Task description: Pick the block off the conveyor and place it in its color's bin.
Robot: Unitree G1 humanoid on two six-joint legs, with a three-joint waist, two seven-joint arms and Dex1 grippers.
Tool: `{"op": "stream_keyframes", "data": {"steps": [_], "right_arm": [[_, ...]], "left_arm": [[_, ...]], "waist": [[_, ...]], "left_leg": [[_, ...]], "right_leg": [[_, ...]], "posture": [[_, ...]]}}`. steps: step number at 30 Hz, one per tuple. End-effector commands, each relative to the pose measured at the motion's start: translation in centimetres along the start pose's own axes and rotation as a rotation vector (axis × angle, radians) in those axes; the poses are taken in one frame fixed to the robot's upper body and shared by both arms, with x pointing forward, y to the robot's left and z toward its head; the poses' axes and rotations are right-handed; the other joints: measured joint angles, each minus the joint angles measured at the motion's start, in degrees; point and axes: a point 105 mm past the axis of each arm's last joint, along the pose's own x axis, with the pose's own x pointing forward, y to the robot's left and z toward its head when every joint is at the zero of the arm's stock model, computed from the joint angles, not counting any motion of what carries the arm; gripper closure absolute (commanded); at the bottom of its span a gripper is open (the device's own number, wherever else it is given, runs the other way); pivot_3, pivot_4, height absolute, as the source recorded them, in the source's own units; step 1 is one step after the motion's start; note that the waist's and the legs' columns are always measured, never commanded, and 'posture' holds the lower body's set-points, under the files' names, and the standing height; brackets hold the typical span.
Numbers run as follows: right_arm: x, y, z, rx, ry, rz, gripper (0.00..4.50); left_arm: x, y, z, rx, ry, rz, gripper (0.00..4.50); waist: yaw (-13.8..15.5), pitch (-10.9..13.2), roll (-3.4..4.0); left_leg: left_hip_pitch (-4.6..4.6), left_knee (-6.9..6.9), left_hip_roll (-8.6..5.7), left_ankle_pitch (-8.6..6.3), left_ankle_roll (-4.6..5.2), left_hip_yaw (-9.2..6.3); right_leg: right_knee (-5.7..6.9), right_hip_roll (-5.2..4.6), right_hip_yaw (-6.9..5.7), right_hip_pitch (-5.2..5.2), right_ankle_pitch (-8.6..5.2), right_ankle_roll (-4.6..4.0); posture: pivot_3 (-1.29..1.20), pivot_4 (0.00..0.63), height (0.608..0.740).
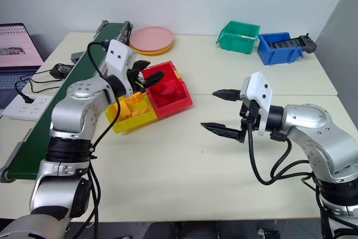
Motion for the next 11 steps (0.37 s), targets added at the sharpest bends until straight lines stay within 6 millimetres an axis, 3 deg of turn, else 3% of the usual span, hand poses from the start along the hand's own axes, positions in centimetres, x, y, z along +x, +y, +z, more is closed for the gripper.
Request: {"op": "stream_keyframes", "data": {"steps": [1,5,11], "right_arm": [[-0.1,0.0,0.0,-0.079,-0.027,-0.013,0.0],[-0.2,0.1,-0.8,-0.088,-0.041,-0.014,0.0],[-0.1,-0.1,-1.4,-0.095,-0.035,0.023,0.0]], "left_arm": [[-4.2,0.8,1.7,0.062,-0.044,0.029,1.42],[-8.1,-0.5,0.9,0.022,-0.014,0.015,1.42],[-10.9,-4.0,-0.4,-0.04,0.021,-0.048,1.42]], "waist": [[-0.14,0.0,0.0],[-0.15,0.0,0.0],[0.54,-0.01,-0.01]], "left_leg": [[0.0,-0.01,-0.01,0.0,0.0,0.01],[0.0,-0.05,0.07,0.0,0.0,0.07],[0.16,0.01,0.0,0.0,0.0,-0.05]], "right_leg": [[-0.01,0.0,0.01,0.0,0.0,0.0],[0.01,0.04,0.08,-0.08,-0.02,-0.02],[0.05,0.0,-0.01,0.16,-0.03,-0.03]], "posture": [[0.0,0.15,0.74],[0.0,0.15,0.74],[0.0,0.15,0.74]]}}
